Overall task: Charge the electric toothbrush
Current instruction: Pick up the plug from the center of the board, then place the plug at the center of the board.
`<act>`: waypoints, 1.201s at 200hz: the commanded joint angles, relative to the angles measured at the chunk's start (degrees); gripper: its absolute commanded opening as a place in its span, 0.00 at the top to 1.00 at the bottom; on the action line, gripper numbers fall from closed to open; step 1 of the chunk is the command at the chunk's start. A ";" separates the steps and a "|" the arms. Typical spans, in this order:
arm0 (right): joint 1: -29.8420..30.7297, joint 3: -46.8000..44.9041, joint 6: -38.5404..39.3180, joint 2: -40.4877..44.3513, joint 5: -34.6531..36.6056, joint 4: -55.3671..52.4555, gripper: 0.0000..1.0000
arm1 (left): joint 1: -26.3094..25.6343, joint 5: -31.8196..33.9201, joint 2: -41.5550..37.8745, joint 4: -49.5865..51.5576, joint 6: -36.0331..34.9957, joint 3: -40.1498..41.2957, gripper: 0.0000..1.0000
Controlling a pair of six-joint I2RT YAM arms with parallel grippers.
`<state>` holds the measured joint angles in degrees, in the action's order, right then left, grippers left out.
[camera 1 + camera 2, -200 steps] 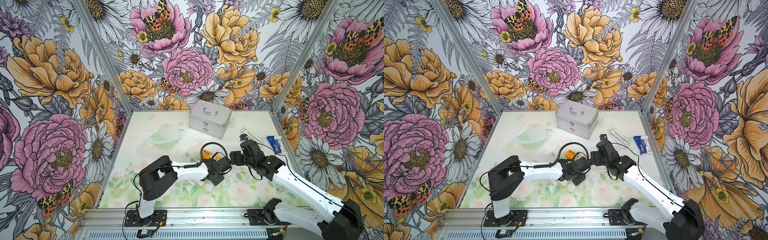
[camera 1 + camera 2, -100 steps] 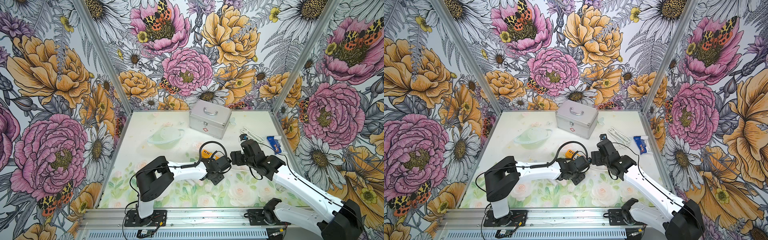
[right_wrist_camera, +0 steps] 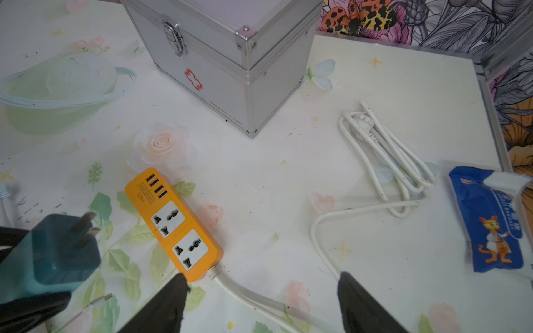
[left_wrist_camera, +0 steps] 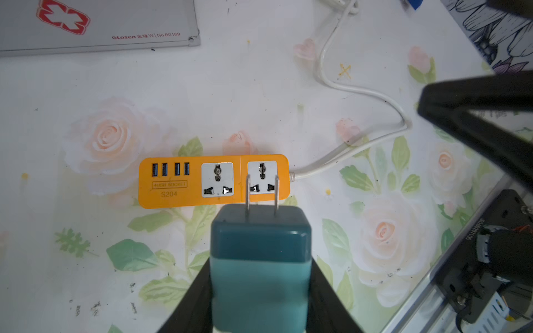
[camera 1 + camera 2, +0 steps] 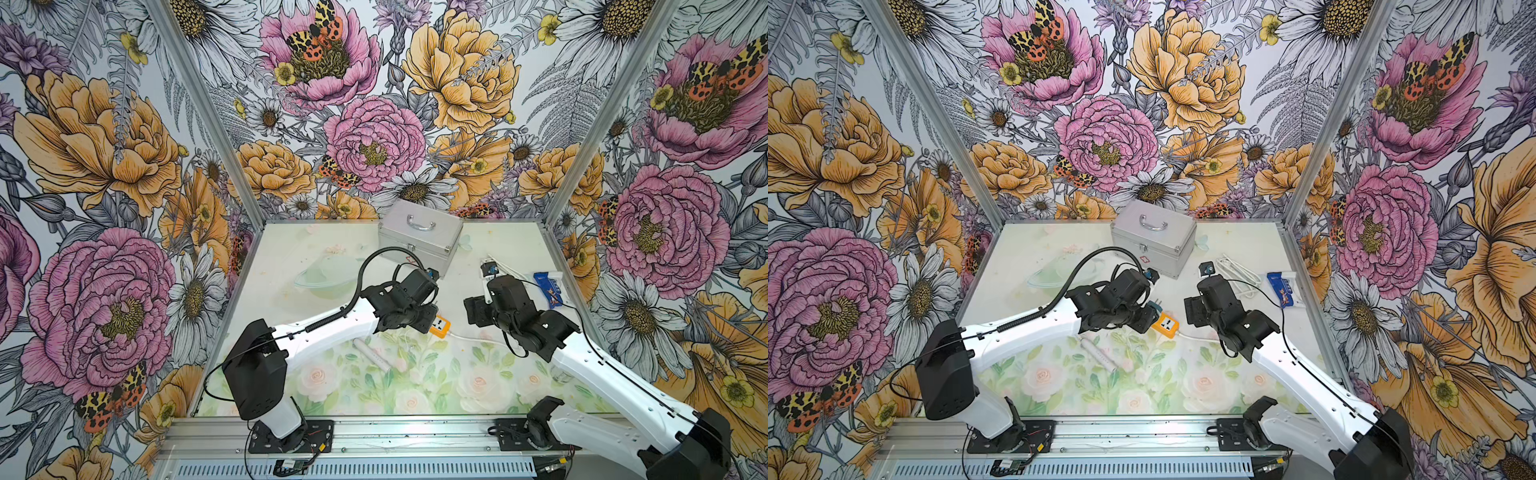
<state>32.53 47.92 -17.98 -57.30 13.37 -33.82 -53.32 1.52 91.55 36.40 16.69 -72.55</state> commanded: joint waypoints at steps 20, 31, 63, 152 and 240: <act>0.56 -2.34 0.60 4.69 -11.23 5.83 0.24 | 2.79 -7.53 -2.52 1.56 5.16 -2.09 0.77; 1.18 -3.13 0.53 5.03 -12.08 7.03 0.27 | 3.00 -8.94 -2.43 1.74 5.61 -2.75 0.76; 2.59 -3.11 0.45 2.76 -12.78 7.26 0.34 | 4.76 -12.82 -2.76 1.72 7.66 -2.91 0.75; 7.58 -5.89 2.91 3.37 -20.64 11.01 0.31 | 7.29 -16.27 -2.25 1.68 9.73 -4.52 0.75; 7.69 -6.26 -2.77 4.48 -0.86 10.07 0.29 | 6.09 -9.07 7.67 1.92 8.39 -3.14 0.72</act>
<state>40.42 42.22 -18.83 -53.56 7.88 -24.67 -46.37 -10.87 94.89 38.28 25.61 -74.61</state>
